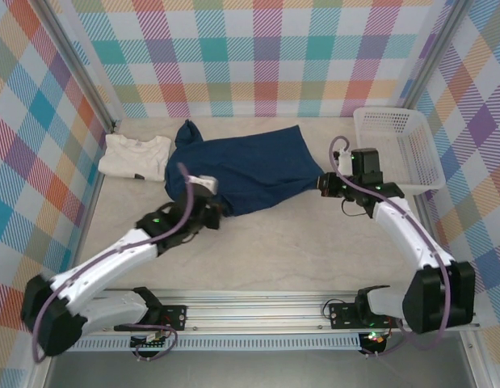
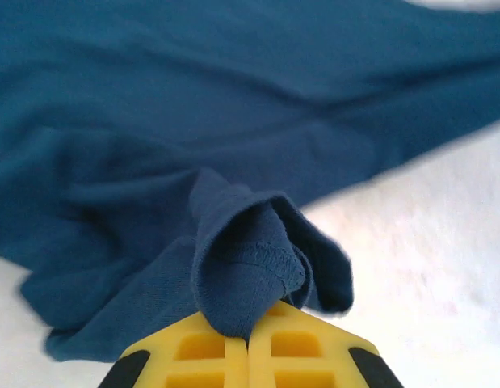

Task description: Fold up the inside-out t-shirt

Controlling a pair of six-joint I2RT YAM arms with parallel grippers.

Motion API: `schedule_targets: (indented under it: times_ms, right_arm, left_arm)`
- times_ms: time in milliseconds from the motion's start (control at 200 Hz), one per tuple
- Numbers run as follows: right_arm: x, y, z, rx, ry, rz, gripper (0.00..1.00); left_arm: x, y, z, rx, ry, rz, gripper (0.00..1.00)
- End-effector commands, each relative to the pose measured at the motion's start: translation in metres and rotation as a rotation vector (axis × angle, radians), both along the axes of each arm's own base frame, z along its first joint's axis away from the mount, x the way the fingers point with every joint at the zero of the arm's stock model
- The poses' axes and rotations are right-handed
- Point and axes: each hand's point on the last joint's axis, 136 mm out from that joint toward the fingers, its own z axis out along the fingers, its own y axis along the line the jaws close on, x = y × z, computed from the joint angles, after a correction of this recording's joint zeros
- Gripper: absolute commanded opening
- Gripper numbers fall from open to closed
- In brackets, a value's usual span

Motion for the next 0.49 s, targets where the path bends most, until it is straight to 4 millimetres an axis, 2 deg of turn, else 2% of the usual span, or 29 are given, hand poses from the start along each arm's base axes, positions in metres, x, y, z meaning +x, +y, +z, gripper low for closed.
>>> schedule_targets:
  times_ms: [0,90,190,350,490]
  right_arm:
    - [0.011,-0.002,0.06,0.005,-0.17,-0.022,0.0]
    - [0.015,-0.011,0.08,-0.046,-0.226,-0.044,0.0]
    - [0.017,-0.023,0.094,-0.119,-0.257,-0.082,0.0]
    - [0.014,-0.028,0.111,-0.142,-0.295,-0.092,0.0]
    - [0.009,-0.026,0.132,-0.116,-0.344,-0.084,0.0]
  left_arm:
    - [0.006,0.06,0.042,0.032,-0.059,0.166,0.0]
    - [0.009,0.101,0.077,0.024,-0.112,0.306,0.0]
    - [0.006,0.129,0.104,0.032,-0.151,0.408,0.0]
    - [0.003,0.151,0.13,0.021,-0.179,0.484,0.0]
    - [0.005,0.156,0.148,0.0,-0.201,0.504,0.0]
